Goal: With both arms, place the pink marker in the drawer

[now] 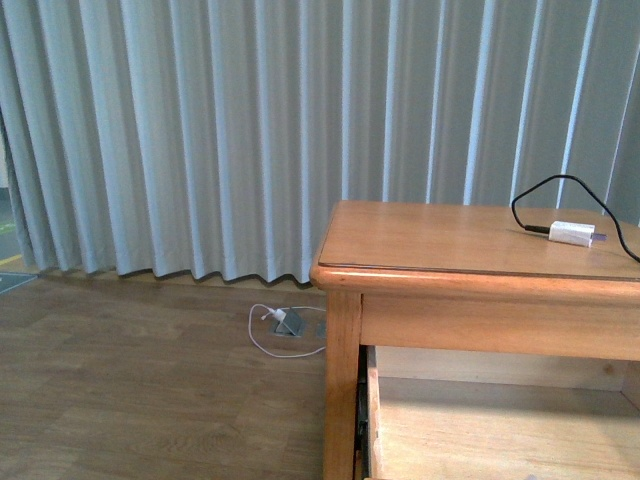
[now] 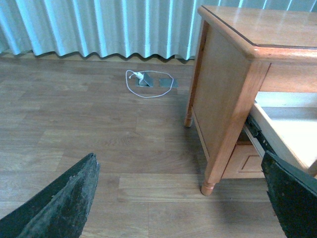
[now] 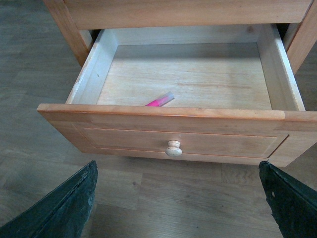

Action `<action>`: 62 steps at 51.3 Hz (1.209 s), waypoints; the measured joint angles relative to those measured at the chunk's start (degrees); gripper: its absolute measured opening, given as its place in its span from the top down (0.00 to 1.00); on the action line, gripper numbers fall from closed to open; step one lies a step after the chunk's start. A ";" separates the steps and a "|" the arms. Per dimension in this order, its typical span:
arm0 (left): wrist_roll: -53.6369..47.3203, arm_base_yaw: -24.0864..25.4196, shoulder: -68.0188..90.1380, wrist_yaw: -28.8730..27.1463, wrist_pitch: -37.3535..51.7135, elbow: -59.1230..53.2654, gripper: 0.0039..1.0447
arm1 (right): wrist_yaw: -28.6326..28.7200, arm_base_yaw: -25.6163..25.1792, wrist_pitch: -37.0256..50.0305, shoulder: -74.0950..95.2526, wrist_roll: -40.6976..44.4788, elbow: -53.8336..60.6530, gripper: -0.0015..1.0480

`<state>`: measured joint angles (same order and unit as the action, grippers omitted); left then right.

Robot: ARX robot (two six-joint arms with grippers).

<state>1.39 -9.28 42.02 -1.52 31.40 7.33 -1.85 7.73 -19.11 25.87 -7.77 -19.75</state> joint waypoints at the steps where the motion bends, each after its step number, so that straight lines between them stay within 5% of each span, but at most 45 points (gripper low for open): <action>1: 0.02 0.00 0.00 0.02 0.00 0.00 0.05 | 0.02 0.02 0.00 0.00 0.00 0.00 0.08; 10: -0.70 0.15 -1.68 -6.95 3.28 -2.19 0.27 | -0.02 0.00 0.00 0.00 0.00 0.00 0.08; 31: -0.92 8.98 -12.57 1.11 -2.21 -6.03 0.96 | -0.02 0.00 0.00 0.00 0.00 0.04 0.08; 62: -1.07 9.14 -28.55 1.51 -17.68 -6.03 0.96 | 0.00 0.00 0.00 0.00 0.00 0.04 0.08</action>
<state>0.32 -0.14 13.47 -0.01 13.72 1.30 -1.85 7.73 -19.11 25.87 -7.77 -19.70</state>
